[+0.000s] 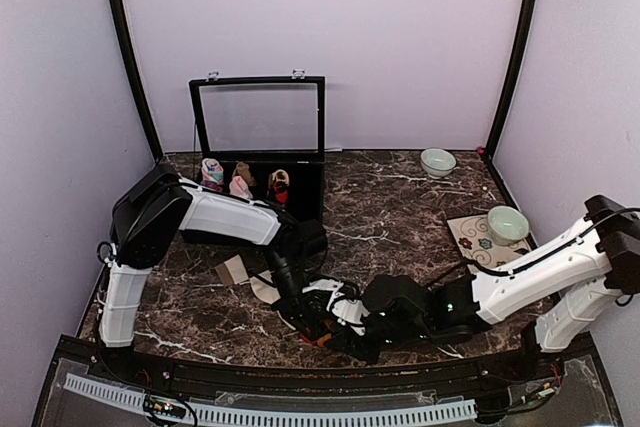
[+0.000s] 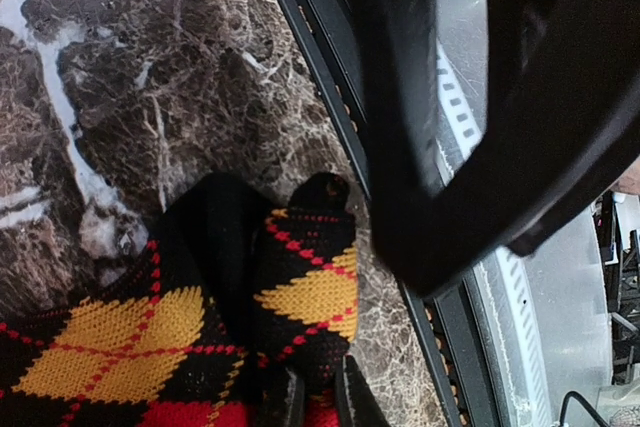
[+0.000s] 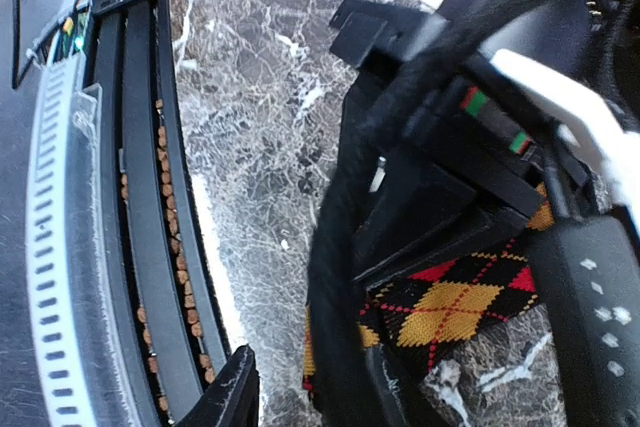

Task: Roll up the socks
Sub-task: Roll the sock at the center of the board.

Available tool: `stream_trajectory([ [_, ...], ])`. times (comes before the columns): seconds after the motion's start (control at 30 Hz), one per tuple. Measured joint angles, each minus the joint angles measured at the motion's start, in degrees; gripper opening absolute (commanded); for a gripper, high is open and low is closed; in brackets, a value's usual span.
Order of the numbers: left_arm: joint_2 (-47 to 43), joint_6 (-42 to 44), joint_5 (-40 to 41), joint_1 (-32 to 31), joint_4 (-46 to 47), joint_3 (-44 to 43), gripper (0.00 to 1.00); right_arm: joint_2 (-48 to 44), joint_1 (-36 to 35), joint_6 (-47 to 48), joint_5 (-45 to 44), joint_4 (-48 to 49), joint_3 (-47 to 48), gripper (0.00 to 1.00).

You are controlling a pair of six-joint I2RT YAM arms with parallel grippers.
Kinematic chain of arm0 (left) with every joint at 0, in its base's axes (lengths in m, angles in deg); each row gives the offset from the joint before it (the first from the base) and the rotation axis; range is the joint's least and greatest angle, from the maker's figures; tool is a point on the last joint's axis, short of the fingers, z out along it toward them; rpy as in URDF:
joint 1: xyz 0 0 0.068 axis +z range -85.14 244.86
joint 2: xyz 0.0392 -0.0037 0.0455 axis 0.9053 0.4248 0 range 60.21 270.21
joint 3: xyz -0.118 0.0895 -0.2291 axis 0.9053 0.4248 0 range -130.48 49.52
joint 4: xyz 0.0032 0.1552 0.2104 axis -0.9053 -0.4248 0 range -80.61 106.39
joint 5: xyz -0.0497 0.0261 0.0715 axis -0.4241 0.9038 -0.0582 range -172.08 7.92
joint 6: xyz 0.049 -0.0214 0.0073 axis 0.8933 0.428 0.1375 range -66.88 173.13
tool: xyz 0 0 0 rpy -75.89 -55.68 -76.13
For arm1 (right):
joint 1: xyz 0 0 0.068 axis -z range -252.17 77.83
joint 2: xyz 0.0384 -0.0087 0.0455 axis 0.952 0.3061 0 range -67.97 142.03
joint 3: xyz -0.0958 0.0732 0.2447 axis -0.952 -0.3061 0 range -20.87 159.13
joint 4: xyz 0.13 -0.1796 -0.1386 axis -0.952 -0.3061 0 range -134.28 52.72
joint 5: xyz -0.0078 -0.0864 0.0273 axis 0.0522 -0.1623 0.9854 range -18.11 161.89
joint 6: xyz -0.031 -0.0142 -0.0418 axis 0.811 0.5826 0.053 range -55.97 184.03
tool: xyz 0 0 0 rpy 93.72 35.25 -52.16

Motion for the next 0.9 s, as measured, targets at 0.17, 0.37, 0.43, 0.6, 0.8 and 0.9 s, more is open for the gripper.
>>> stream_trajectory([
  [0.17,0.00,-0.92,0.17,0.02,0.07,-0.02,0.08,4.26,-0.24,3.37,-1.03,-1.42,2.45,0.35],
  [0.37,0.00,-1.55,0.28,0.02,0.09,-0.09,0.08,8.98,-0.35,5.14,-2.69,-1.05,4.15,0.32],
  [0.43,0.00,-1.79,0.33,0.02,0.09,-0.13,0.08,10.14,-0.44,5.40,-3.63,-0.70,4.15,0.31],
  [0.6,0.00,-2.51,0.57,0.02,0.11,-0.17,0.08,11.89,-1.01,5.84,-5.99,0.90,4.15,0.25],
  [0.8,0.00,-3.02,1.11,0.02,0.22,-0.42,0.12,12.57,-1.92,4.83,-7.87,2.05,4.15,0.13],
  [0.9,0.00,-3.76,1.42,0.07,0.20,-0.48,0.15,12.63,-2.03,3.26,-7.65,2.45,4.07,0.00],
])
